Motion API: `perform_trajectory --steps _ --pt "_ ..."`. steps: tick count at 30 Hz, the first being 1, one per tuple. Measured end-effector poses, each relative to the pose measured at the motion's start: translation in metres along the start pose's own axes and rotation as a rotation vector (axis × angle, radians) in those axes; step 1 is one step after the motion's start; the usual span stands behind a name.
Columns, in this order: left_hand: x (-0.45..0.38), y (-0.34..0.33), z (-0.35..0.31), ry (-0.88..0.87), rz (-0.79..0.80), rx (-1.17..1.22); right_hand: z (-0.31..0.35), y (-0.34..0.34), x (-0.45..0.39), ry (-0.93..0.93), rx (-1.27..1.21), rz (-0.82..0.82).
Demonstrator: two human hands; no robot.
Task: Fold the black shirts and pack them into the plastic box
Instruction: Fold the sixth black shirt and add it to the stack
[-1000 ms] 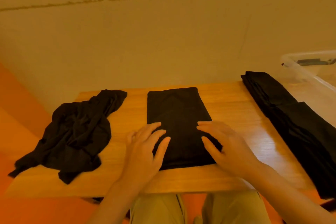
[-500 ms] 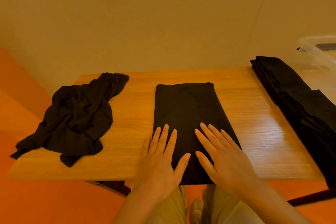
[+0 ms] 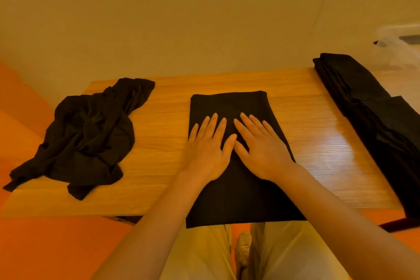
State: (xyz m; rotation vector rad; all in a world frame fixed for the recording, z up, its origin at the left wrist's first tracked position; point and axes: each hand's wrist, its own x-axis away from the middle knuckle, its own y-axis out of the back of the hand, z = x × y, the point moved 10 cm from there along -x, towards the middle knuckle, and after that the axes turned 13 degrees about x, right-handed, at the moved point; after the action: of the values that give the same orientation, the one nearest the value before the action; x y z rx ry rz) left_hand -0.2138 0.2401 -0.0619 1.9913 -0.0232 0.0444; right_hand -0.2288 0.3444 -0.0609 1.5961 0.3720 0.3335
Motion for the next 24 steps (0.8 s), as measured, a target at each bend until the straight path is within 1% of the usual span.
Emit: perform_trajectory --steps 4,10,12,14,15,16,17,18,20,22,24 --pt "0.021 -0.007 0.002 -0.001 0.002 -0.018 -0.005 -0.001 0.022 0.007 -0.029 -0.014" --pt "0.043 -0.005 0.003 0.017 0.019 -0.026 -0.016 -0.001 0.04 -0.049 -0.042 0.026" --pt "0.04 0.002 0.005 0.035 0.002 0.021 -0.019 0.009 0.035 -0.086 -0.073 0.028" --pt "0.024 0.016 0.002 0.028 -0.074 0.087 -0.022 0.027 0.018 -0.122 -0.134 -0.062" --pt "0.011 0.022 -0.001 0.01 -0.118 0.122 -0.021 0.034 0.005 -0.112 -0.141 -0.118" --pt "-0.004 0.026 -0.004 -0.016 -0.141 0.146 -0.018 0.035 -0.01 -0.079 -0.135 -0.136" --pt "-0.022 0.025 -0.005 -0.044 -0.131 0.14 -0.014 0.03 -0.027 -0.041 -0.12 -0.112" --pt "-0.039 0.02 -0.004 -0.061 -0.09 0.105 -0.013 0.019 -0.043 -0.015 -0.098 -0.054" --pt "-0.068 0.009 0.007 -0.046 0.004 0.021 -0.018 -0.001 -0.066 -0.004 -0.054 0.037" --pt "-0.087 0.006 0.021 -0.009 0.044 -0.031 -0.028 -0.007 -0.08 -0.012 -0.031 0.049" --pt "-0.096 0.007 0.03 0.02 0.047 -0.048 -0.035 -0.009 -0.086 -0.018 -0.015 0.046"
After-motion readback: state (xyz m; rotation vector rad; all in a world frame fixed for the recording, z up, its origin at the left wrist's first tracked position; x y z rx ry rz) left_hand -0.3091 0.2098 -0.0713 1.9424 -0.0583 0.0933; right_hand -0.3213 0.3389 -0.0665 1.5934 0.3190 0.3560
